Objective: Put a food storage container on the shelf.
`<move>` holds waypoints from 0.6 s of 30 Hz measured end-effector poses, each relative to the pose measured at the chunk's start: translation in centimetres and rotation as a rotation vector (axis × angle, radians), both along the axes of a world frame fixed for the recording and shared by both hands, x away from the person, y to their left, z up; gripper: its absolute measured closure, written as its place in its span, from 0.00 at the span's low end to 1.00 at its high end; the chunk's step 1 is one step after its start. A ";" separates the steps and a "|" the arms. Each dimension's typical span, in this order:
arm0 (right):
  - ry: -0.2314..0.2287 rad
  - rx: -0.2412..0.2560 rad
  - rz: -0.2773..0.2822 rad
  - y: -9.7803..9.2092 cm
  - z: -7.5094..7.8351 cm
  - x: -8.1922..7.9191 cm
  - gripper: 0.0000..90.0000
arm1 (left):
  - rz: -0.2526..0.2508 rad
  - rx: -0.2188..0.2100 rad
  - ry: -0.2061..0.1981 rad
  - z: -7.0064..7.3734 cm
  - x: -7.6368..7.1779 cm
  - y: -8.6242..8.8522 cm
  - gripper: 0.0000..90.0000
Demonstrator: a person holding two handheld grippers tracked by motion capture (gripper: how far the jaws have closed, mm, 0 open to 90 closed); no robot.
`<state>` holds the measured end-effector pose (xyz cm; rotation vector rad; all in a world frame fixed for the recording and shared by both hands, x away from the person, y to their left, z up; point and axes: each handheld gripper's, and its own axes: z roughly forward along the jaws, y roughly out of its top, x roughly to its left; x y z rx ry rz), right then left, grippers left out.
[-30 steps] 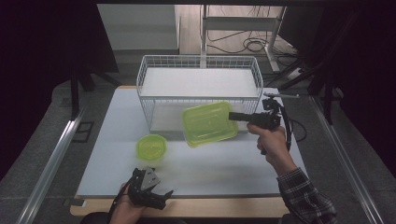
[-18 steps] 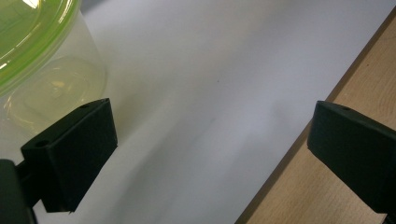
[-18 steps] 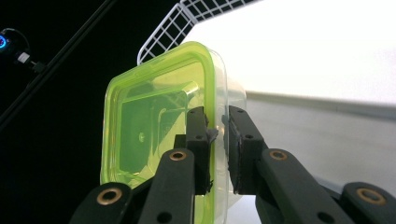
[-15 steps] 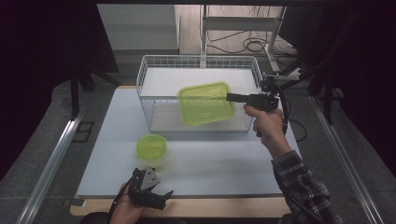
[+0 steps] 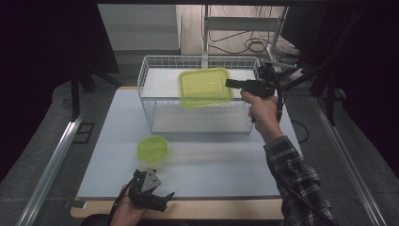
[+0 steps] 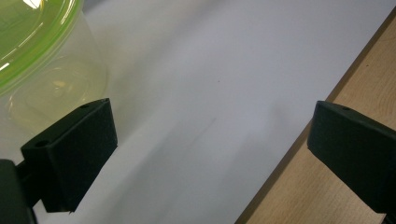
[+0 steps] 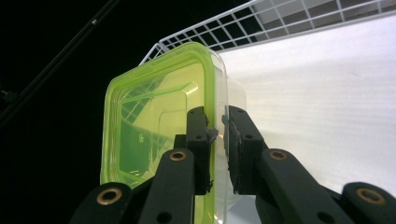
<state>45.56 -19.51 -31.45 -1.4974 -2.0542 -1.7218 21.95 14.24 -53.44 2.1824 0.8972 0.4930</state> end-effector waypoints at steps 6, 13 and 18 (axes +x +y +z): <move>0.009 0.000 -0.039 0.6 0.0 1.2 0.89 | 0.000 0.000 0.000 0.0 0.0 0.0 0.01; 0.015 -0.020 -0.078 1.1 -0.1 2.4 0.89 | -0.003 0.005 0.001 0.0 0.0 0.0 0.01; 0.022 -0.007 -0.102 1.2 -0.2 3.1 0.89 | -0.006 0.007 0.002 0.0 0.0 0.0 0.01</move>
